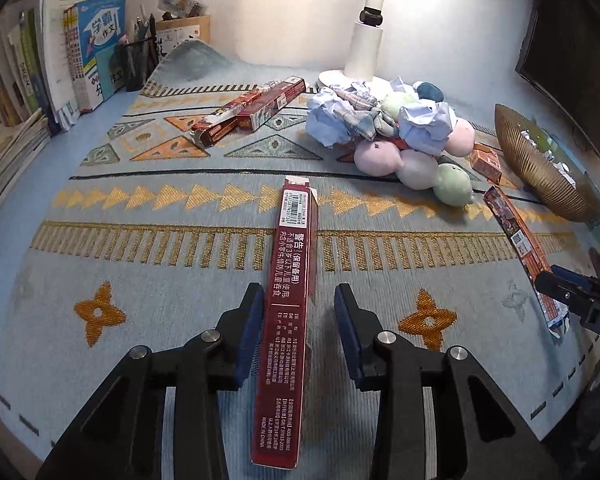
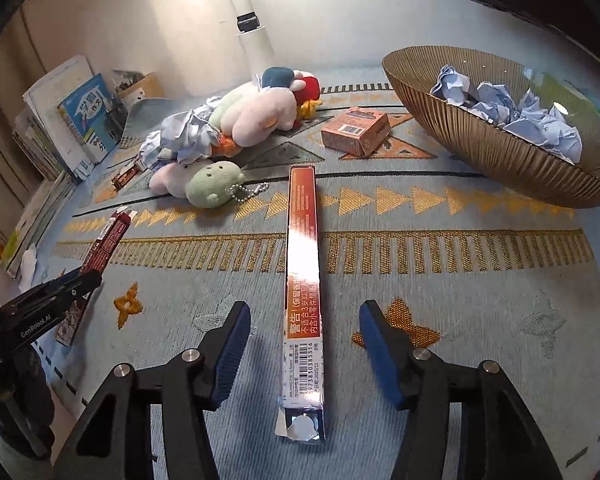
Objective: Organize objects
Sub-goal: 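Grasp a long red snack box with each gripper and lift, then lower both red boxes into the glass bowl and open both grippers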
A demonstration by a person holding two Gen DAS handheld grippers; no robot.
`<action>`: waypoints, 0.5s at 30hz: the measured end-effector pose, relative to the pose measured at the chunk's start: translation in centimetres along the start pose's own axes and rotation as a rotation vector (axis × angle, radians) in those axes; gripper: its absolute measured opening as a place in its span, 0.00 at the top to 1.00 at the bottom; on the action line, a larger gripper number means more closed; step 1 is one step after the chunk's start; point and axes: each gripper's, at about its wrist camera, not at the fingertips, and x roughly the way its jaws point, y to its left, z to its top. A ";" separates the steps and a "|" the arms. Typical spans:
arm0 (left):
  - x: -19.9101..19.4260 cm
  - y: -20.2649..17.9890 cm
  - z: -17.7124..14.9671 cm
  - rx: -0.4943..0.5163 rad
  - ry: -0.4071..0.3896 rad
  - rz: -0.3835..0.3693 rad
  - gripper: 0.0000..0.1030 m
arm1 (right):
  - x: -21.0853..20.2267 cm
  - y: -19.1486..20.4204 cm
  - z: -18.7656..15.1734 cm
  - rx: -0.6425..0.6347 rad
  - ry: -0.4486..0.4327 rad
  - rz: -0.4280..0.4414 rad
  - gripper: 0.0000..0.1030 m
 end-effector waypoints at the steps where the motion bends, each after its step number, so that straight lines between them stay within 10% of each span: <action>1: 0.0 -0.1 0.0 0.005 0.005 -0.002 0.79 | 0.0 0.2 -0.1 -0.009 -0.005 -0.006 0.62; 4: -0.3 0.3 0.0 -0.032 0.026 -0.065 0.86 | 0.0 1.0 -0.4 -0.051 -0.005 -0.048 0.83; 15: -5.2 -2.8 0.9 0.005 -0.076 -0.148 0.86 | -4.7 1.5 -1.1 -0.001 -0.077 0.127 0.84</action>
